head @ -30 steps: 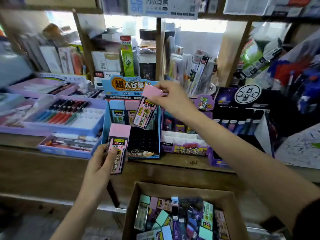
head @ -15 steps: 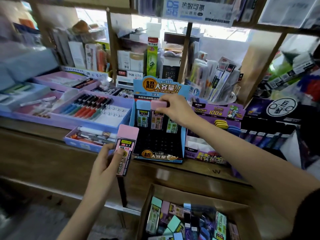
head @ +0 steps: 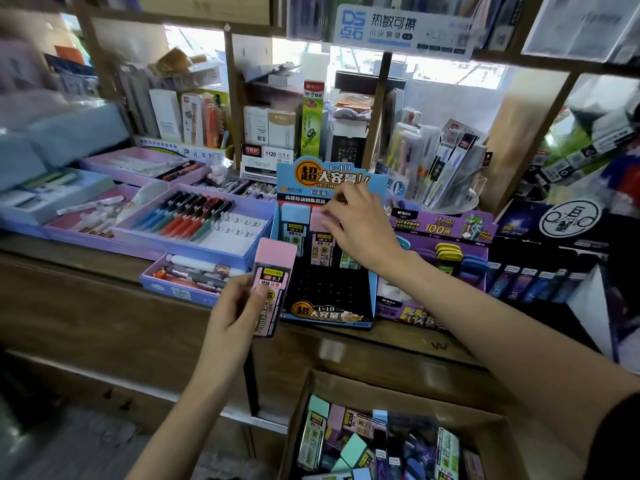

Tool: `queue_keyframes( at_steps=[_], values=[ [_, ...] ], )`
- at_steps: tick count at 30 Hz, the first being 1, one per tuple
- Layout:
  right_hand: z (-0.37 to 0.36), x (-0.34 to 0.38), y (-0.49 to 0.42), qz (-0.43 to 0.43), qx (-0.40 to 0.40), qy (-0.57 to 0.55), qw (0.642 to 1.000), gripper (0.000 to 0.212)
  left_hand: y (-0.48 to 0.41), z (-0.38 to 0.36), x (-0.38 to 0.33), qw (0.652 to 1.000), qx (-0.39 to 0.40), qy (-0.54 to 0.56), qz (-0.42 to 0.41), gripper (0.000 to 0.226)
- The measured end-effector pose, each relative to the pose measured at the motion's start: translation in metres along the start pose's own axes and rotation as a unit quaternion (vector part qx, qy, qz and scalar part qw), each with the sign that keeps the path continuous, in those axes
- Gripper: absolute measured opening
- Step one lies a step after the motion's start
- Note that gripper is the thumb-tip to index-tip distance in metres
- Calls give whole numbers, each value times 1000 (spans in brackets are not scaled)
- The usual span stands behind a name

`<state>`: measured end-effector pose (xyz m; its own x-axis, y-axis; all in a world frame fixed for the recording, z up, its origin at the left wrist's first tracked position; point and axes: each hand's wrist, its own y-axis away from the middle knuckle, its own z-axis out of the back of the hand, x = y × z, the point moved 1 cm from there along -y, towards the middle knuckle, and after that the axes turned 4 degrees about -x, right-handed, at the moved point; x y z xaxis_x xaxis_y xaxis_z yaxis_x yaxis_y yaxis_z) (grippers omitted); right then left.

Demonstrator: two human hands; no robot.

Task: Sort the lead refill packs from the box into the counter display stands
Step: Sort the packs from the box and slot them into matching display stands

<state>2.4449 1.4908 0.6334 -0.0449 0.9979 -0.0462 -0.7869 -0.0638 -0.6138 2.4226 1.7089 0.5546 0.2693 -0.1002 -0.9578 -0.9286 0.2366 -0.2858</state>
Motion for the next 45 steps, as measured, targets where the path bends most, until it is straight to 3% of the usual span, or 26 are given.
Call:
queue_keyframes(
  at_steps=[2,4,5,6,8,10,11,14,17,25,34,45],
  values=[
    [16,11,0,-54,-5,-141,989,27,-7,-7,-7,1000,10,-3,-8,11],
    [32,23,1,-133,70,-365,919,28,-15,-16,-13,1000,26,-3,-14,13],
    [38,28,2,-147,105,-427,886,26,-18,-21,-16,999,36,-7,-16,13],
    [43,32,3,-139,126,-435,881,20,-22,-26,-19,999,45,-14,-20,13],
    [50,29,3,-120,119,-407,898,12,-29,-34,-21,997,55,-32,-40,9],
    [55,19,-1,-142,86,-397,903,12,-37,-34,-19,989,42,-117,-82,15],
    [56,12,-3,-157,69,-393,903,12,-42,-31,-15,973,23,-201,-111,23],
    [51,-4,-6,-158,24,-323,933,11,-49,-16,0,881,-13,-445,-158,47],
    [36,-5,0,-125,14,-251,960,19,-45,-9,20,847,11,-515,-130,54],
    [16,1,10,-44,21,-189,981,24,-41,-6,39,854,8,-509,-104,44],
    [8,8,5,-64,41,-207,975,24,-39,-6,39,860,3,-498,-112,39],
    [2,0,22,77,11,-40,996,35,-40,-5,37,860,11,-499,-102,42]
  ],
)
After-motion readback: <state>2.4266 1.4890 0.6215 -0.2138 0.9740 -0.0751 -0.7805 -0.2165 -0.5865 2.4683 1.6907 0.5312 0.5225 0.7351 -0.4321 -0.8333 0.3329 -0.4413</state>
